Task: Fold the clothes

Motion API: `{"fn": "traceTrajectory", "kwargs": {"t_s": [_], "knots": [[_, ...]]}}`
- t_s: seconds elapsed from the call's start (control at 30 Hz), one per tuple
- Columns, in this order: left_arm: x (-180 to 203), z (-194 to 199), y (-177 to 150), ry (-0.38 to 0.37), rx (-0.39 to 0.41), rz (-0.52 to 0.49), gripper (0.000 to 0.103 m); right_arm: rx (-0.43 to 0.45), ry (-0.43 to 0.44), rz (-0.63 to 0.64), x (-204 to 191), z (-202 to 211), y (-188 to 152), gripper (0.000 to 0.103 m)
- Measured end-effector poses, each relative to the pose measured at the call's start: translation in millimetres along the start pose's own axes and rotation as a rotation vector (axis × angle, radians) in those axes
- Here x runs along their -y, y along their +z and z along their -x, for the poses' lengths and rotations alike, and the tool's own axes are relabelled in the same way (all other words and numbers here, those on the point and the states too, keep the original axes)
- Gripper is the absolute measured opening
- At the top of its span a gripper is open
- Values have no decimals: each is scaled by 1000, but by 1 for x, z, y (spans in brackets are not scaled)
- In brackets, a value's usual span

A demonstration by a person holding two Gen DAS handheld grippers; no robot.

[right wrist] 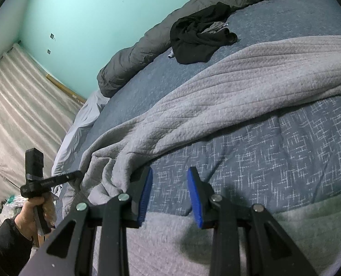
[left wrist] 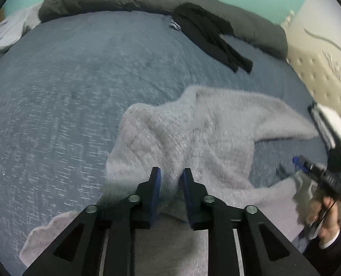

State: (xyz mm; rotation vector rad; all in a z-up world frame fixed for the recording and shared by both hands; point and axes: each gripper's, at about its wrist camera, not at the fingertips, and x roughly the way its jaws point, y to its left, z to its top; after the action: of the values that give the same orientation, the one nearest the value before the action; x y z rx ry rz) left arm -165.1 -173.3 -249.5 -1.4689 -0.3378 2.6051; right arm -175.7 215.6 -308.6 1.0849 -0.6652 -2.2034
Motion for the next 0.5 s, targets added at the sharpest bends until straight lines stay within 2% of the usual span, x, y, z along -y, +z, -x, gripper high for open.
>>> {"fn": "traceTrajectory", "kwargs": {"t_s": [0.17, 0.33, 0.43, 0.5], "knots": [[-19, 16, 12, -2, 56, 88, 23, -1, 2, -2, 0, 0, 0, 32], [-51, 34, 23, 62, 127, 220, 24, 0, 2, -6, 0, 1, 0, 32], [-75, 29, 34, 116, 113, 315, 24, 0, 1, -6, 0, 1, 0, 32], [-86, 24, 42, 151, 110, 340, 24, -1, 2, -6, 0, 0, 1, 32]]}}
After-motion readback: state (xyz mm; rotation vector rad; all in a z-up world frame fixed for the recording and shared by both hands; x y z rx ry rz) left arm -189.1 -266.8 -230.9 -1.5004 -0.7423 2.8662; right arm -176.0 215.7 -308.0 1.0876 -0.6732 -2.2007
